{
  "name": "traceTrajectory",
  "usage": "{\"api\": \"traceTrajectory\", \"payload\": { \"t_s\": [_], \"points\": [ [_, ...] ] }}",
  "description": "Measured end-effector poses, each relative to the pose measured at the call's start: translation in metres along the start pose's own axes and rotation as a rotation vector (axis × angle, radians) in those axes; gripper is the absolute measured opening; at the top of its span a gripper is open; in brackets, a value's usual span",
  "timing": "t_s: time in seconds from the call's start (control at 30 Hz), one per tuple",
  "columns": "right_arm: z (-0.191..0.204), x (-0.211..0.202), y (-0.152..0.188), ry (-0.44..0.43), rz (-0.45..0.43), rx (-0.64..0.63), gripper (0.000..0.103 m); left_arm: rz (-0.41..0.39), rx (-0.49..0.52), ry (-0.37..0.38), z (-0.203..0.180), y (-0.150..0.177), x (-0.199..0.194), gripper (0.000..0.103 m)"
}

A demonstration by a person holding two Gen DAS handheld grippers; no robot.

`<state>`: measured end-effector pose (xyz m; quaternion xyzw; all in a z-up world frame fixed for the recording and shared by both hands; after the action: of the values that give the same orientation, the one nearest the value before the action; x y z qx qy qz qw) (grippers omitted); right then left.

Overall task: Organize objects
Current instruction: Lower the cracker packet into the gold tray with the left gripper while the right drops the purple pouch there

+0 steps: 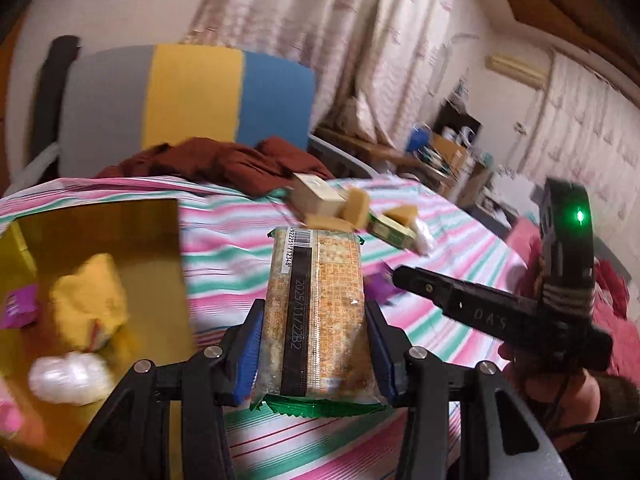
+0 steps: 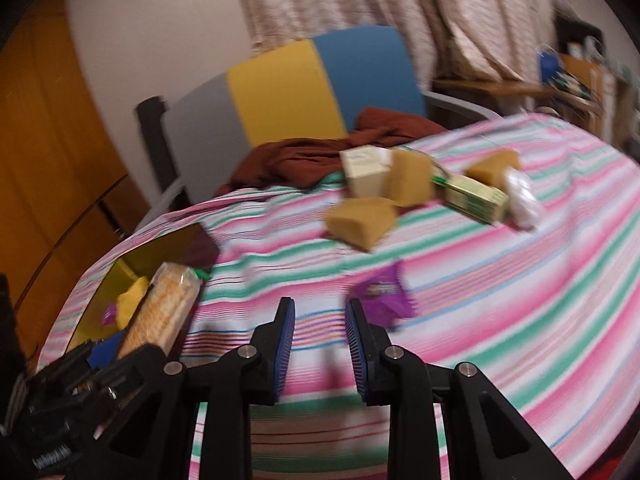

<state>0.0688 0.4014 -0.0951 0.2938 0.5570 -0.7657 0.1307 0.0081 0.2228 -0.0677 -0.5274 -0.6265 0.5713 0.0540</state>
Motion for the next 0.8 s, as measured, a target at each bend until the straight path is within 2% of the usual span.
{"api": "traceTrajectory", "payload": {
  "t_s": [0.07,0.13,0.2,0.23,0.27,0.47,0.6,0.63,0.67,0.77,0.8],
  "points": [
    [0.012,0.003,-0.001,0.008,0.001,-0.053,0.024,-0.023,-0.041,-0.020,0.018,-0.003,-0.015,0.048],
    [0.009,0.007,0.000,0.048,0.003,-0.045,0.025,-0.042,-0.063,-0.049,0.030,-0.005,-0.026,0.048],
    [-0.002,0.011,0.001,0.078,0.016,-0.022,0.050,-0.056,-0.065,-0.073,0.039,-0.006,-0.035,0.048],
    [-0.009,0.017,0.002,0.093,0.038,-0.010,0.070,-0.061,-0.066,-0.081,0.042,-0.006,-0.037,0.048],
    [-0.017,0.023,0.004,0.113,0.056,0.005,0.071,-0.065,-0.068,-0.082,0.044,-0.006,-0.040,0.048],
    [-0.041,0.059,0.004,0.195,0.132,-0.015,0.071,-0.063,-0.066,-0.071,0.044,-0.005,-0.039,0.048],
    [-0.048,0.082,0.005,0.215,0.175,-0.024,0.069,-0.063,-0.048,-0.066,0.039,-0.004,-0.042,0.048],
    [-0.050,0.087,0.006,0.214,0.181,-0.028,0.063,-0.064,-0.046,-0.067,0.038,-0.004,-0.042,0.048],
    [-0.052,0.090,0.007,0.214,0.190,-0.030,0.052,-0.068,-0.045,-0.070,0.039,-0.004,-0.044,0.048],
    [-0.056,0.088,0.007,0.208,0.174,-0.037,0.036,-0.068,-0.061,-0.071,0.044,-0.003,-0.047,0.048],
    [-0.056,0.087,0.007,0.208,0.173,-0.038,0.036,-0.067,-0.068,-0.071,0.045,-0.003,-0.047,0.048]
  ]
}}
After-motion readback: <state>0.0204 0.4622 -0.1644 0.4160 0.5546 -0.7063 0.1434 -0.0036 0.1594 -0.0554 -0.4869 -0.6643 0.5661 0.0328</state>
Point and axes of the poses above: each gripper's, at about its wrist camera, not at the fingertips, and x roughly the way its jaws point, z to its left, y to its underside, the point moved 7 cm from there along x, roughly the way its jaws point, and after that the axes turned 5 degrees about -x, right-handed, at the moved point
